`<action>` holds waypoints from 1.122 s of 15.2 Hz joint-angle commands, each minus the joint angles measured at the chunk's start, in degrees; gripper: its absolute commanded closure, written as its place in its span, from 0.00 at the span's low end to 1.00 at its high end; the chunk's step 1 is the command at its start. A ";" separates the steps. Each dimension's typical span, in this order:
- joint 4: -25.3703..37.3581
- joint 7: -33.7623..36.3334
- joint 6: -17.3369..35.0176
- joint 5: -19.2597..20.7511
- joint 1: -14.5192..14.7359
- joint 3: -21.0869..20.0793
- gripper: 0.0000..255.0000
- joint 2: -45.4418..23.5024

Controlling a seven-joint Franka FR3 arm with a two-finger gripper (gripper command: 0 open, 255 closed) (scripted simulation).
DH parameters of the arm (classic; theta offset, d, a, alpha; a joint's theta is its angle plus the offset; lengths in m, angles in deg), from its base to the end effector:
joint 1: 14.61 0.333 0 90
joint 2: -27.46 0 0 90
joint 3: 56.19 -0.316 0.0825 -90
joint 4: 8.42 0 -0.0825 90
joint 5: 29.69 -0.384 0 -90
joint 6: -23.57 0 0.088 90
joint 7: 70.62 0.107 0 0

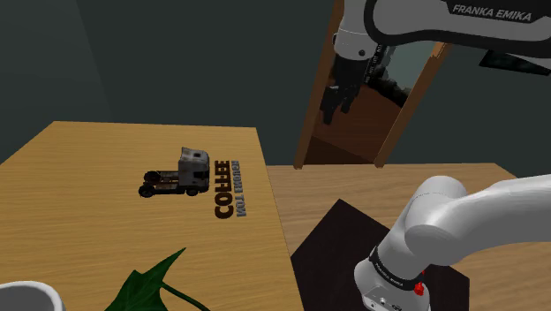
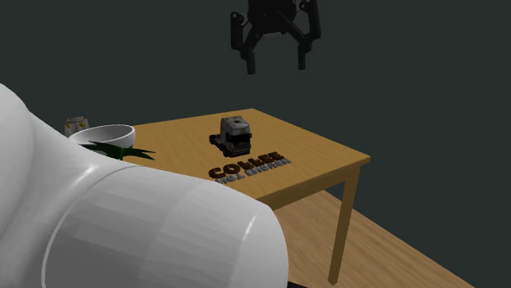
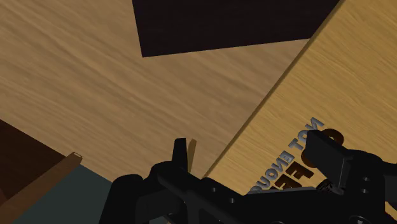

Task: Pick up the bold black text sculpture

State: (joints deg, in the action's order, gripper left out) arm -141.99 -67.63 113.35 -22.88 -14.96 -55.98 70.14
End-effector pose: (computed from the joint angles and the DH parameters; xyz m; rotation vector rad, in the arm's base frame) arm 0.3175 -0.0162 0.5898 3.0233 -0.0911 -0.0255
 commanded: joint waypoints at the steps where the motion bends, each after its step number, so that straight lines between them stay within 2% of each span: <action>1: 0.00 0.00 0.00 0.00 0.00 0.00 0.00 0.00; 9: -9.21 7.94 13.66 -4.44 1.94 -4.54 0.00 -4.63; 17: -13.57 15.55 28.73 -7.96 3.90 -9.54 0.00 -15.09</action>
State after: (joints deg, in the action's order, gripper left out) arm -155.16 -53.16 139.68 -30.44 -11.30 -64.80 56.88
